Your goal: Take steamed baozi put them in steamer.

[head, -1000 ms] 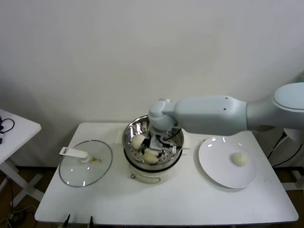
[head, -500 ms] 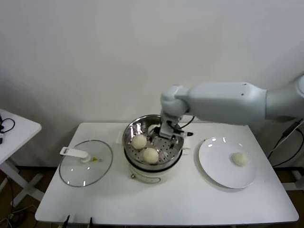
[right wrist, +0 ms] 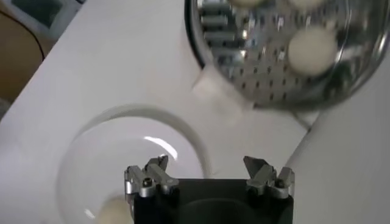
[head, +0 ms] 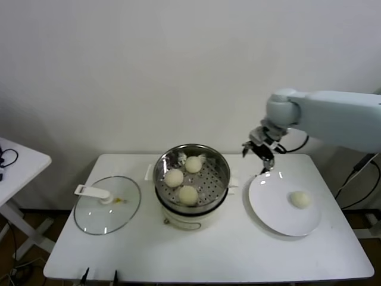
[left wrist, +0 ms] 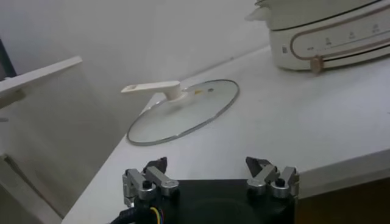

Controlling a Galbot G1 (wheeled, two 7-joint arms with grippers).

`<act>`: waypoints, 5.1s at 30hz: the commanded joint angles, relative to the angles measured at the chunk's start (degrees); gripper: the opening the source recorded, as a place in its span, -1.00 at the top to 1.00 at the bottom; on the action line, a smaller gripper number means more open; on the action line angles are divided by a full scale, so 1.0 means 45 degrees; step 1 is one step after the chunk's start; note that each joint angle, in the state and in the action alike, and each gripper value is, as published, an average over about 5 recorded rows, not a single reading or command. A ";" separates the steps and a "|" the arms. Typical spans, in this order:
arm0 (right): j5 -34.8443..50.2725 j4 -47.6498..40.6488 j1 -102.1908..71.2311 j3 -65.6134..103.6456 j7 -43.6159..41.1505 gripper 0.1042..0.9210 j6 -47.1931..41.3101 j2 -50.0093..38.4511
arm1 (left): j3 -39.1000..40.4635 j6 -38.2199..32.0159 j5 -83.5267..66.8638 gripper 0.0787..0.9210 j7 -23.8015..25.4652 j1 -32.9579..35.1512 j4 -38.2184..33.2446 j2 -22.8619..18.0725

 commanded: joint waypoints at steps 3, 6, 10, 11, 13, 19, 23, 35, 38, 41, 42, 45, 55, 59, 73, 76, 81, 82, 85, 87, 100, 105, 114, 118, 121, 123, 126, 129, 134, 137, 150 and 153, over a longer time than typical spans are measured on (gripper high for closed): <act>-0.1800 -0.2802 -0.3850 0.2264 -0.0340 -0.76 -0.1357 -0.2721 | 0.0010 -0.0027 -0.0182 -0.77 0.0072 0.0002 0.0008 -0.0359; -0.2238 -0.3397 -0.4897 0.3092 -0.0366 -0.76 -0.1123 -0.2766 | -0.0015 -0.0044 -0.0187 -0.77 0.0108 0.0028 0.0019 -0.0360; -0.2860 -0.4027 -0.6053 0.4029 -0.0441 -0.76 -0.0689 -0.2748 | -0.0059 -0.0077 -0.0189 -0.77 0.0121 0.0067 0.0075 -0.0350; -0.2998 -0.4138 -0.6293 0.4211 -0.0470 -0.76 -0.0578 -0.2733 | -0.0070 -0.0086 -0.0189 -0.77 0.0121 0.0076 0.0088 -0.0345; -0.3306 -0.4373 -0.6766 0.4551 -0.0517 -0.76 -0.0321 -0.2675 | -0.0100 -0.0107 -0.0186 -0.77 0.0120 0.0108 0.0116 -0.0335; -0.4473 -0.5324 -0.7969 0.5630 -0.0420 -0.76 0.0534 -0.2375 | -0.0183 -0.0167 -0.0137 -0.77 0.0089 0.0242 0.0168 -0.0344; -0.4799 -0.6035 -0.8541 0.6337 -0.0329 -0.76 0.0851 -0.2113 | -0.0214 -0.0193 -0.0079 -0.77 0.0067 0.0308 0.0199 -0.0392; -0.5170 -0.6960 -0.9225 0.7491 -0.0112 -0.76 0.1223 -0.1520 | -0.0220 -0.0202 0.0015 -0.77 0.0034 0.0301 0.0247 -0.0488; -0.5252 -0.7016 -0.9301 0.7592 -0.0039 -0.76 0.1231 -0.1414 | -0.0226 -0.0177 0.0023 -0.77 0.0025 0.0294 0.0230 -0.0495; -0.5345 -0.7059 -0.9358 0.7701 0.0081 -0.74 0.1230 -0.1332 | -0.0247 -0.0170 0.0017 -0.77 0.0016 0.0277 0.0211 -0.0490; -0.5357 -0.7035 -0.9353 0.7715 0.0103 -0.72 0.1224 -0.1329 | -0.0252 -0.0172 0.0015 -0.77 0.0014 0.0272 0.0212 -0.0485; -0.5383 -0.6849 -0.9292 0.7711 0.0109 -0.56 0.1202 -0.1388 | -0.0261 -0.0179 0.0001 -0.77 0.0006 0.0272 0.0208 -0.0467; -0.4181 -0.4999 -0.7382 0.6097 -0.0029 -0.35 0.0631 -0.2312 | -0.0245 -0.0211 -0.0031 -0.77 -0.0016 0.0278 0.0167 -0.0417; -0.2670 -0.3330 -0.4638 0.3774 -0.0132 -0.34 0.0062 -0.2734 | -0.0224 -0.0245 -0.0016 -0.77 -0.0027 0.0252 0.0202 -0.0385; 0.2886 0.1142 0.1168 0.0934 -0.0038 -0.34 -0.2806 -0.1684 | -0.0142 -0.0270 -0.0030 -0.77 -0.0035 0.0135 0.0288 -0.0291; 0.3534 0.1761 0.1261 0.1277 0.0211 -0.34 -0.3388 -0.1232 | -0.0127 -0.0271 -0.0032 -0.77 -0.0028 0.0134 0.0290 -0.0272; 0.4157 0.2200 0.0960 0.1878 0.0613 -0.34 -0.4079 -0.0422 | -0.0092 -0.0263 -0.0017 -0.77 -0.0014 0.0129 0.0299 -0.0255; 0.4231 0.2228 0.0835 0.2019 0.0700 -0.34 -0.4201 -0.0246 | -0.0080 -0.0256 -0.0008 -0.77 -0.0010 0.0128 0.0295 -0.0254; 0.4301 0.2163 0.0348 0.2453 0.0972 -0.34 -0.4529 0.0259 | -0.0043 -0.0231 0.0016 -0.77 0.0000 0.0130 0.0269 -0.0254; 0.4254 0.1988 -0.0020 0.2695 0.1130 -0.34 -0.4701 0.0577 | -0.0036 -0.0220 0.0021 -0.77 0.0003 0.0133 0.0260 -0.0253; 0.2730 0.0023 -0.3035 0.3588 0.1471 -0.34 -0.4817 0.1927 | -0.0026 -0.0232 0.0202 -0.77 0.0002 0.0238 0.0248 -0.0349; 0.2251 -0.0420 -0.3903 0.3853 0.1469 -0.34 -0.4733 0.2113 | -0.0028 -0.0250 0.0296 -0.77 -0.0009 0.0249 0.0304 -0.0418; 0.1641 -0.1139 -0.4679 0.4180 0.1401 -0.34 -0.4562 0.2449 | -0.0109 -0.0265 0.0291 -0.77 -0.0025 0.0235 0.0349 -0.0447; 0.1543 -0.1310 -0.4745 0.4226 0.1389 -0.34 -0.4526 0.2534 | -0.0142 -0.0244 0.0250 -0.77 -0.0023 0.0181 0.0373 -0.0419; 0.1545 -0.1332 -0.4704 0.4253 0.1379 -0.34 -0.4509 0.2569 | -0.0136 -0.0219 0.0238 -0.77 -0.0017 0.0146 0.0378 -0.0410; 0.1557 -0.1306 -0.4600 0.4265 0.1351 -0.34 -0.4476 0.2563 | -0.0130 -0.0203 0.0235 -0.77 -0.0013 0.0134 0.0361 -0.0410; 0.1649 -0.1221 -0.4348 0.4298 0.1233 -0.36 -0.4382 0.2480 | -0.0127 -0.0180 0.0233 -0.77 -0.0005 0.0142 0.0299 -0.0408; 0.1865 -0.1040 -0.3956 0.4302 0.1010 -0.49 -0.4243 0.2281 | -0.0129 -0.0165 0.0234 -0.77 0.0000 0.0163 0.0240 -0.0397; 0.2459 -0.0309 -0.2869 0.4246 0.0765 -0.73 -0.4060 0.1538 | -0.0128 -0.0159 0.0239 -0.77 0.0005 0.0242 0.0100 -0.0372; 0.2704 0.0427 -0.2357 0.4398 0.1295 -0.76 -0.4133 0.0839 | -0.0116 -0.0158 0.0251 -0.77 0.0006 0.0292 0.0008 -0.0369; 0.5439 0.4020 -0.8650 1.1351 0.8575 -0.76 -0.4844 -0.3512 | 0.0012 -0.0095 0.0018 -0.77 -0.0021 0.0220 -0.0313 -0.0323; 0.5471 0.4692 -1.0641 1.3251 0.9472 -0.76 -0.4686 -0.4048 | 0.0064 -0.0076 -0.0002 -0.77 -0.0007 0.0184 -0.0367 -0.0312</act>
